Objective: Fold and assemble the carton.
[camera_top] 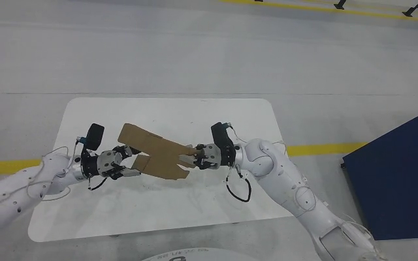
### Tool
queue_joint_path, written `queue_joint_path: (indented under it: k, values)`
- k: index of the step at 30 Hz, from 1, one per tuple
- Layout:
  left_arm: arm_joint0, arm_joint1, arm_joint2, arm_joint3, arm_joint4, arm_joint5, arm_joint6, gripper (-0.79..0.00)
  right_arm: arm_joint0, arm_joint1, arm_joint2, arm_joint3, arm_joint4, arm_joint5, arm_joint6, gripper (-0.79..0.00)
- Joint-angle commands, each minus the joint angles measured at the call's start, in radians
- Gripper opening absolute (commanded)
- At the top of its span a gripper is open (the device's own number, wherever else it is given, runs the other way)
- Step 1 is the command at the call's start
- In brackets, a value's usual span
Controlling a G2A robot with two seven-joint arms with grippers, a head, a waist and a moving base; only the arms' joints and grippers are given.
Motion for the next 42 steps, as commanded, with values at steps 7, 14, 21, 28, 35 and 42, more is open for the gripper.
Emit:
queue_joint_path:
  k: [7,14,21,28,35,42]
  values:
    - [0.004,-0.015,0.000,-0.011,0.000,0.000,-0.018,-0.677,0.008,0.016,-0.022,-0.002,-0.023,0.000,-0.028,-0.785]
    - [0.002,-0.011,0.000,-0.011,0.025,0.000,0.007,-0.643,0.022,0.026,-0.041,0.008,-0.029,0.000,-0.048,-0.785]
    - [0.005,-0.008,0.000,-0.009,0.017,0.000,0.007,-0.785,0.037,0.034,-0.061,0.015,-0.033,0.000,-0.061,-0.785]
    - [0.002,-0.014,0.000,-0.005,0.013,0.000,0.007,-0.785,0.048,0.040,-0.075,0.021,-0.042,0.000,-0.078,-0.536]
    - [-0.035,-0.015,0.000,0.053,-0.056,0.000,-0.011,-0.785,0.031,0.049,-0.033,0.041,-0.049,0.000,-0.136,0.000]
    - [-0.095,-0.002,-0.043,0.093,0.061,0.172,-0.209,-0.785,-0.103,0.064,0.126,-0.007,-0.178,0.177,-0.315,0.000]
